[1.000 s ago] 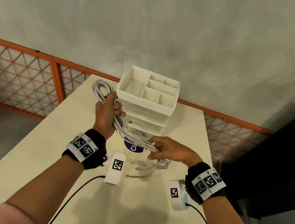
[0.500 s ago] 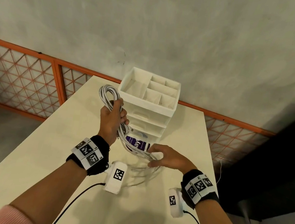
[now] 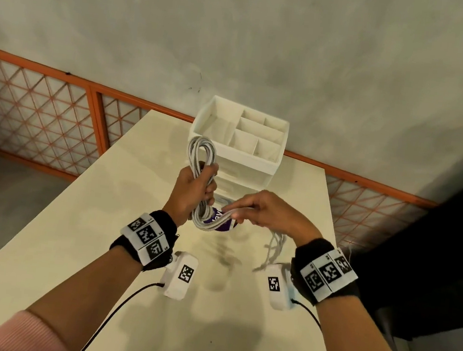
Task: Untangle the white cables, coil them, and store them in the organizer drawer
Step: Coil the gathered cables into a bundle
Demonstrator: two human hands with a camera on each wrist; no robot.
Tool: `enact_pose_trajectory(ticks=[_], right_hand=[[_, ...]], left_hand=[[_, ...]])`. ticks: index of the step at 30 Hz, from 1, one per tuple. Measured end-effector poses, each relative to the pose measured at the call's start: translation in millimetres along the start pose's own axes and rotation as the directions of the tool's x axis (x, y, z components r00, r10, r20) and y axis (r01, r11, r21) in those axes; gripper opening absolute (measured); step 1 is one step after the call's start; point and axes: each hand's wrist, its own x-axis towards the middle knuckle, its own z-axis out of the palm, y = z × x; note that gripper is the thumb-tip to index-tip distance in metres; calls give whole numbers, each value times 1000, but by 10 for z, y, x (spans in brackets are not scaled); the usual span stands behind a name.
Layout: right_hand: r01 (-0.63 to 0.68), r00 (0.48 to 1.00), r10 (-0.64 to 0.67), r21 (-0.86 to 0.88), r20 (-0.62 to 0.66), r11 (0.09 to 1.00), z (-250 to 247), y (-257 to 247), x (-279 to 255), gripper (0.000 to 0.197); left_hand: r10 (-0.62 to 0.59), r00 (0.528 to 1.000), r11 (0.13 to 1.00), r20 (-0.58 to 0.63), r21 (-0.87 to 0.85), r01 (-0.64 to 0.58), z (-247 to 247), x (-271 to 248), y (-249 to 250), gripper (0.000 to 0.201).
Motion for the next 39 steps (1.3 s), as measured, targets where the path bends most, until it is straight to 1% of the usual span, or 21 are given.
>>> enact_pose_trajectory(ticks=[3, 6, 7, 9, 13, 16, 21, 24, 26, 28, 30, 32, 33, 34, 36, 38, 39], right_hand=[[53, 995, -56, -49, -76, 997, -80, -204, 25, 18], [92, 985, -105, -96, -138, 991, -95, -319, 14, 16], [93, 981, -110, -111, -158, 990, -91, -342, 10, 20], [79, 974, -108, -150, -197, 985, -86, -380, 11, 34], [68, 952, -168, -359, -255, 931, -76, -443, 47, 55], [61, 951, -186, -442, -245, 895, -64, -465, 78, 60], [75, 945, -209, -457, -250, 886, -51, -429, 77, 63], [60, 939, -234, -549, -253, 834, -69, -453, 69, 67], [41, 940, -232, -596, -248, 802, -71, -474, 70, 67], [12, 953, -180, -564, -243, 826, -80, -457, 72, 63], [-40, 970, -81, -480, -230, 877, -132, -418, 56, 54], [-94, 985, 27, -396, -173, 913, -210, -390, 31, 44], [-101, 989, 54, -368, -137, 924, -238, -382, 15, 43], [-94, 992, 58, -354, -110, 930, -254, -383, 3, 44], [-47, 996, 20, -321, -88, 946, -270, -407, -6, 43], [7, 998, -25, -268, -65, 963, -281, -447, 5, 38], [27, 998, -41, -253, -52, 967, -284, -471, 9, 35]], left_hand=[[-6, 999, 996, 47, 84, 2, 82, -30, -6, 35], [22, 996, 993, 90, 112, -32, 117, -20, 6, 34], [27, 993, 992, 115, 121, -41, 122, -11, 9, 33], [22, 989, 990, 147, 133, -42, 129, -6, 12, 32], [8, 982, 990, 187, 134, -34, 157, -30, -10, 32], [-50, 972, 992, 229, 120, 23, 187, -87, -7, 32], [-64, 960, 976, 271, 219, 3, 158, -113, 20, 38], [-96, 949, 974, 299, 225, 27, 142, -136, 11, 45], [-115, 944, 974, 311, 222, 45, 119, -126, -2, 48], [-112, 938, 962, 329, 273, 19, 77, -93, -7, 48], [-129, 926, 963, 354, 266, 33, -3, -59, 0, 46], [-147, 922, 965, 359, 257, 53, -102, -47, 0, 41], [-158, 918, 962, 363, 267, 60, -131, -62, -1, 40], [-169, 914, 959, 369, 275, 67, -147, -83, -10, 41], [-188, 912, 957, 365, 277, 86, -130, -141, -45, 51], [-221, 915, 956, 336, 260, 136, -104, -180, -79, 61], [-248, 909, 956, 335, 234, 175, -99, -182, -95, 66]])
